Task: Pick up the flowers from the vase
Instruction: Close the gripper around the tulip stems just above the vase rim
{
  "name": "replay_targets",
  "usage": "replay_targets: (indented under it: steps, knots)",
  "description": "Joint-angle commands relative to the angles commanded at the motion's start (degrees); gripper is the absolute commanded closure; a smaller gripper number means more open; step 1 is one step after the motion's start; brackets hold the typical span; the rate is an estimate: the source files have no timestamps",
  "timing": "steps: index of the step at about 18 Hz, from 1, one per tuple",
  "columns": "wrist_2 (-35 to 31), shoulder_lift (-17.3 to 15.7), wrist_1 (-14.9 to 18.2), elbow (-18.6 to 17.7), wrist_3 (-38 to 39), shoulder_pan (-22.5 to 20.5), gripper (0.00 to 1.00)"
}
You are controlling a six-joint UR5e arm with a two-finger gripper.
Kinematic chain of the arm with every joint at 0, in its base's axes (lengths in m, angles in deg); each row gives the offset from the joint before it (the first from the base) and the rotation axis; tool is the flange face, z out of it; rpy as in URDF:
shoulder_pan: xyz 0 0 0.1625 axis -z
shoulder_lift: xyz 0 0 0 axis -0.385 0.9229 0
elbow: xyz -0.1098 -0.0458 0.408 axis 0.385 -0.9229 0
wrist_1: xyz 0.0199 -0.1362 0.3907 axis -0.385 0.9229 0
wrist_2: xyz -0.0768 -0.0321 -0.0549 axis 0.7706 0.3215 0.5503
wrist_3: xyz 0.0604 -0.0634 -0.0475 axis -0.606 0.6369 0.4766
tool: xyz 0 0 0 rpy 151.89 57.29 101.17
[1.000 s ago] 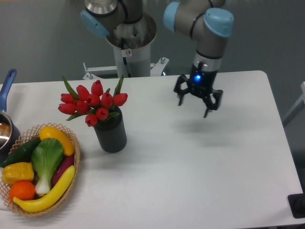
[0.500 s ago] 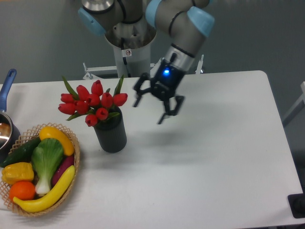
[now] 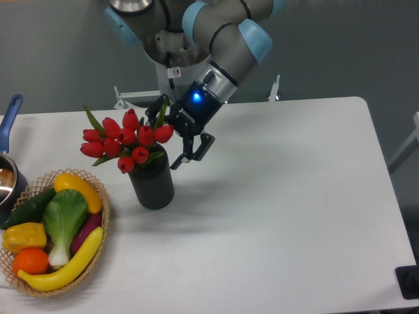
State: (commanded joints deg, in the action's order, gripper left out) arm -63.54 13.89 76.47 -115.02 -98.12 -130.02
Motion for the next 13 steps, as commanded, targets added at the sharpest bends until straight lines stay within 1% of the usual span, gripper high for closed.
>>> replay_targets:
  steps: [4, 5, 6, 7, 10, 11, 13]
  knots:
    - [-0.09, 0.00, 0.00, -0.09, 0.00, 0.70, 0.00]
    - [-0.09, 0.17, 0.00, -0.09, 0.00, 0.79, 0.04]
    - [0.00, 0.26, 0.00, -0.09, -0.09, 0.79, 0.14]
    - [0.00, 0.35, 0.00, -0.09, -0.09, 0.79, 0.34]
    - [-0.44, 0.35, 0.09, -0.27, 0.00, 1.40, 0.88]
    - [-0.88, 0.26, 0.17, -0.35, 0.09, 1.58, 1.00]
    - [-2.02, -0.18, 0.09, -0.53, 0.00, 1.58, 1.00]
